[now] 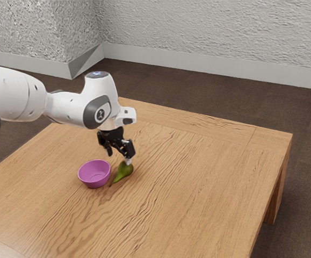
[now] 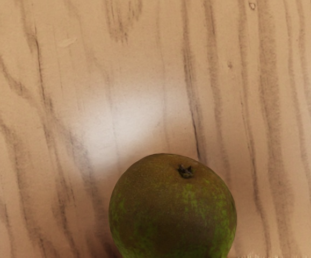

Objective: Place the pear in the bowl.

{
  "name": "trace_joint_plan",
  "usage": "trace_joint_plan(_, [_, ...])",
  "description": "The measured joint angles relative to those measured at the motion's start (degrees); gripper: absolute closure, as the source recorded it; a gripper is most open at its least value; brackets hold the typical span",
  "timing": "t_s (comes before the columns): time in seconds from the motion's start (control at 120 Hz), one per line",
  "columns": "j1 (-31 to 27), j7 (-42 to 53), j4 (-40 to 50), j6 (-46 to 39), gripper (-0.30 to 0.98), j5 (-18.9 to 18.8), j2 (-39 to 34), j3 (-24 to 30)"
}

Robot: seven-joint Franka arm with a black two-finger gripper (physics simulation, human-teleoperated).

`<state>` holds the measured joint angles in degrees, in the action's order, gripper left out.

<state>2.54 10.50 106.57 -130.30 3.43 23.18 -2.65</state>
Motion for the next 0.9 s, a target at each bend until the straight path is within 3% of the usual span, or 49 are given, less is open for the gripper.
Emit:
trace_joint_plan(0.2, [0.4,3.5,1.2,-1.1,0.0,1.6,0.6,0.1])
trace_joint_plan(0.9, [0.2,12.9,-0.4,-3.8,0.0,1.9,5.1,0.9])
